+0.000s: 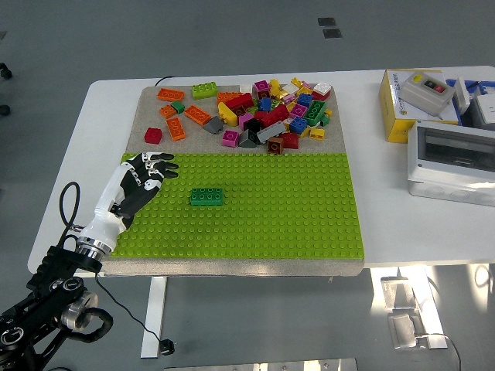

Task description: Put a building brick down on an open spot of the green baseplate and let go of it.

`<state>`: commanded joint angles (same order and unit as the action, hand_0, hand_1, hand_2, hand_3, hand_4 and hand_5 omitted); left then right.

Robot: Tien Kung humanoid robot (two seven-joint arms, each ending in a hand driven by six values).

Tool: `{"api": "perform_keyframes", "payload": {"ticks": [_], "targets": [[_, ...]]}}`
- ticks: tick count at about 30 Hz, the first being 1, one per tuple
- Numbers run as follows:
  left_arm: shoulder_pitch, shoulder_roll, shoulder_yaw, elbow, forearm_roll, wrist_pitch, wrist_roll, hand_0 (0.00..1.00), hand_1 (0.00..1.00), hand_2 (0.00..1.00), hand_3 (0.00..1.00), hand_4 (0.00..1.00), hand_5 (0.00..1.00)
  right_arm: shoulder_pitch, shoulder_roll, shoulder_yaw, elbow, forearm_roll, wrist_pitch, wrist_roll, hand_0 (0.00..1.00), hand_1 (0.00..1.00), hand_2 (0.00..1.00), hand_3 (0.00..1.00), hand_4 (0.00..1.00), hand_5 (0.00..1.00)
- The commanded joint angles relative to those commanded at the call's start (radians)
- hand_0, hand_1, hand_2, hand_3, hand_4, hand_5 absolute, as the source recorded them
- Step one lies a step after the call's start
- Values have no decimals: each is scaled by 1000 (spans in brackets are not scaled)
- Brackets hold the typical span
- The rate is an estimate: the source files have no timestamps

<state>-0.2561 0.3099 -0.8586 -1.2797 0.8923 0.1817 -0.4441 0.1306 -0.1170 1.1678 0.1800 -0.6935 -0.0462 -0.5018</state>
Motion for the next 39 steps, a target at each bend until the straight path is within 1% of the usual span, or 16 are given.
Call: {"api": "perform_keyframes", "payload": {"ticks": [8,9,14,15,20,21,26,27,32,33,39], "targets": [[-2,2,5,4,6,1,5,658,561,575,602,436,322,3,1,7,0,-36,-9,8,616,643,781,958,680,998],[-2,2,6,4,7,1,5,659,564,577,604,436,322,4,1,10,0,-47,-11,11,623,612,757,910,674,998],[-3,5,13,6,9,0,7,659,564,577,604,436,322,12,2,36,0,-138,-22,40,623,612,757,910,674,998],[-3,5,14,7,9,0,7,660,565,577,604,436,322,13,2,41,0,-156,-25,45,626,607,691,851,666,998],[-5,8,20,8,10,-1,7,660,565,577,604,436,322,19,2,60,0,-215,-34,56,626,607,691,851,666,998],[-6,8,21,9,11,-1,8,659,564,577,605,435,323,19,3,62,0,-222,-37,57,619,573,609,824,522,998],[-7,10,25,10,12,-2,9,659,564,577,605,435,323,20,4,72,0,-259,-57,63,619,573,609,824,522,998],[-7,10,26,10,12,-2,9,660,566,578,606,437,322,20,4,72,0,-263,-59,64,619,565,588,800,354,998],[-3,8,19,11,12,-3,9,660,566,578,606,437,322,20,2,78,0,-288,-58,68,619,565,588,800,354,998],[-2,8,17,11,12,-3,9,660,568,579,605,436,322,21,2,81,0,-294,-57,69,625,560,611,793,360,998],[1,7,12,11,15,-3,9,660,568,579,605,435,323,22,2,86,0,-307,-57,72,621,554,622,791,370,998]]}}
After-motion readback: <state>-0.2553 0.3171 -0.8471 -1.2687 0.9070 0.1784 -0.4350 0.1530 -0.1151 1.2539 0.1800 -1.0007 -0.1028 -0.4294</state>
